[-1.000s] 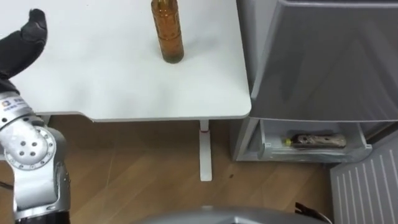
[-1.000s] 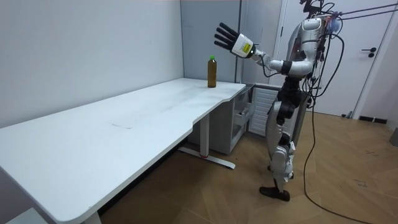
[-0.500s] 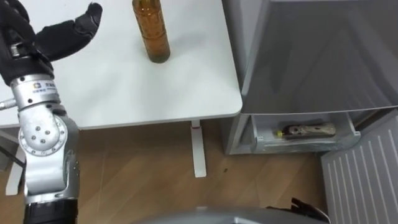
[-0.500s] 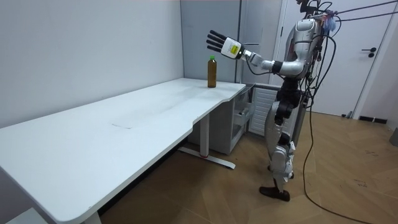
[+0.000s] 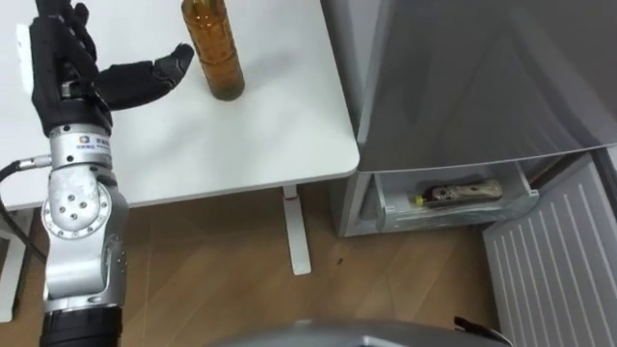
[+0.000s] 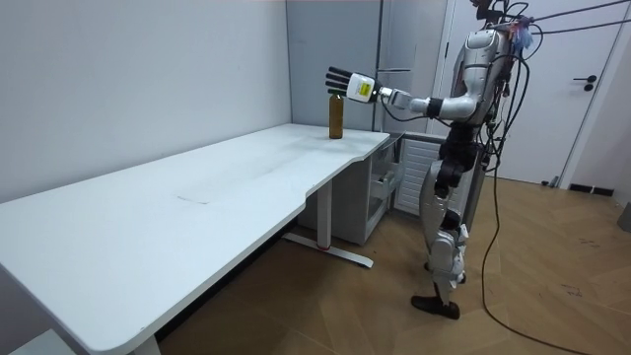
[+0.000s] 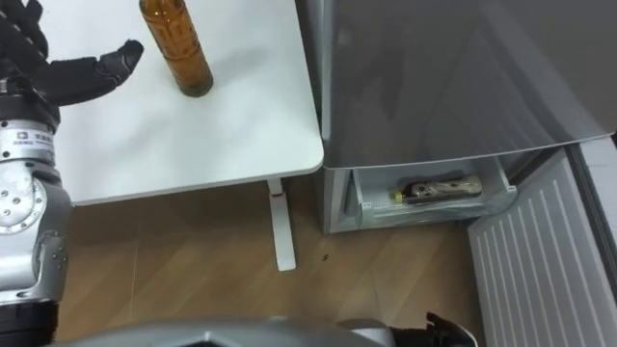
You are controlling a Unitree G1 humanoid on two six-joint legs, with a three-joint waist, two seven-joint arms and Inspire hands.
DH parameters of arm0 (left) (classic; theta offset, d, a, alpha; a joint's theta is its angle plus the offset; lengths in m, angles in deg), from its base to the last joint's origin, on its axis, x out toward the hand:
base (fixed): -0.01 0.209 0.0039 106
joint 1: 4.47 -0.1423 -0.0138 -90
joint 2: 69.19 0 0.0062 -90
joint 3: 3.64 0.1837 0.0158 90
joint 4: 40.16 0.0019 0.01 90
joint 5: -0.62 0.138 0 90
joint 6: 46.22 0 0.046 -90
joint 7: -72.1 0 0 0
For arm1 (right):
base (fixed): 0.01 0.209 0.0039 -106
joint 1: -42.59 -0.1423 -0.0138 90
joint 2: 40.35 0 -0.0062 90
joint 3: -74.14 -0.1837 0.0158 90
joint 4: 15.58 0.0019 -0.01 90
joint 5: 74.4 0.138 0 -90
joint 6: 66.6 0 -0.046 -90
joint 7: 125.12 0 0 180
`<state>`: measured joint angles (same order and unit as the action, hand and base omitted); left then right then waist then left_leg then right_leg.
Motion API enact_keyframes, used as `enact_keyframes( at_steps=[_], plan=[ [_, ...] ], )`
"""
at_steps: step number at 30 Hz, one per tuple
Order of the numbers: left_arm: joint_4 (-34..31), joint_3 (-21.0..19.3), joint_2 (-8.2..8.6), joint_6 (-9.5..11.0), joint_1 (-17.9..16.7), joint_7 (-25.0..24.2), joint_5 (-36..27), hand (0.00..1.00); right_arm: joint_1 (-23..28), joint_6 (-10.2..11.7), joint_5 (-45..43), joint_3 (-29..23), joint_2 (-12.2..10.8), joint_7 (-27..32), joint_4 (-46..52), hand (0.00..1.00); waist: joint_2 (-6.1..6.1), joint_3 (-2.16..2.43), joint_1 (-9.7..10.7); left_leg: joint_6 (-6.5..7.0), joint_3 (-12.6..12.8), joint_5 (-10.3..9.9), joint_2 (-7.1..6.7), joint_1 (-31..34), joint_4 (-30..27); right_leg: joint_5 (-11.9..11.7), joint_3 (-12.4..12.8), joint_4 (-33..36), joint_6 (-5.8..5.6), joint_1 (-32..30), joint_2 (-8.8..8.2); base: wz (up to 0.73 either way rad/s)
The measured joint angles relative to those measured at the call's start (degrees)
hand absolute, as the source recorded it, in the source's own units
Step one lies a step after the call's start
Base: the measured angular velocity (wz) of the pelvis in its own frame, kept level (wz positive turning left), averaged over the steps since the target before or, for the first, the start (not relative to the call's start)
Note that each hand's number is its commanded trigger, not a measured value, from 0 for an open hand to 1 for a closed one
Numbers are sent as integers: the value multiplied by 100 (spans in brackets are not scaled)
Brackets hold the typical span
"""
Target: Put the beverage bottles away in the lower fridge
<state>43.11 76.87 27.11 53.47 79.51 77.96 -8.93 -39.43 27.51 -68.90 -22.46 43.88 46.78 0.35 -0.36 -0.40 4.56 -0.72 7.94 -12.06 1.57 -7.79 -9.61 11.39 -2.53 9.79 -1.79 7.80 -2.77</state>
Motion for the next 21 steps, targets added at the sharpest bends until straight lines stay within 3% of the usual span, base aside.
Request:
enact_keyframes(
  at_steps=[11, 15, 21],
  plan=[
    [468, 50, -11, -221, 185, -277, -593, 0, 34, -157, -386, -28, 9, 201, 19, 0, 24, -24, 137, -13, 110, -15, 23, -66, 32, -2, -14, 13, 1, 19, 10, -5],
    [617, 50, -12, -222, 393, -362, -884, 0, 50, -242, -378, -29, 7, 223, -11, 0, 30, -23, 154, -14, 151, -14, 26, -97, 37, -1, 63, 11, 0, 8, 22, -5],
    [756, 50, -12, -251, 408, -407, -900, 0, 115, -300, -390, -34, -4, 308, -29, 0, 60, -34, 217, -15, 161, -14, 27, -144, 30, -1, 93, 12, 0, 39, 25, 0]
  ],
)
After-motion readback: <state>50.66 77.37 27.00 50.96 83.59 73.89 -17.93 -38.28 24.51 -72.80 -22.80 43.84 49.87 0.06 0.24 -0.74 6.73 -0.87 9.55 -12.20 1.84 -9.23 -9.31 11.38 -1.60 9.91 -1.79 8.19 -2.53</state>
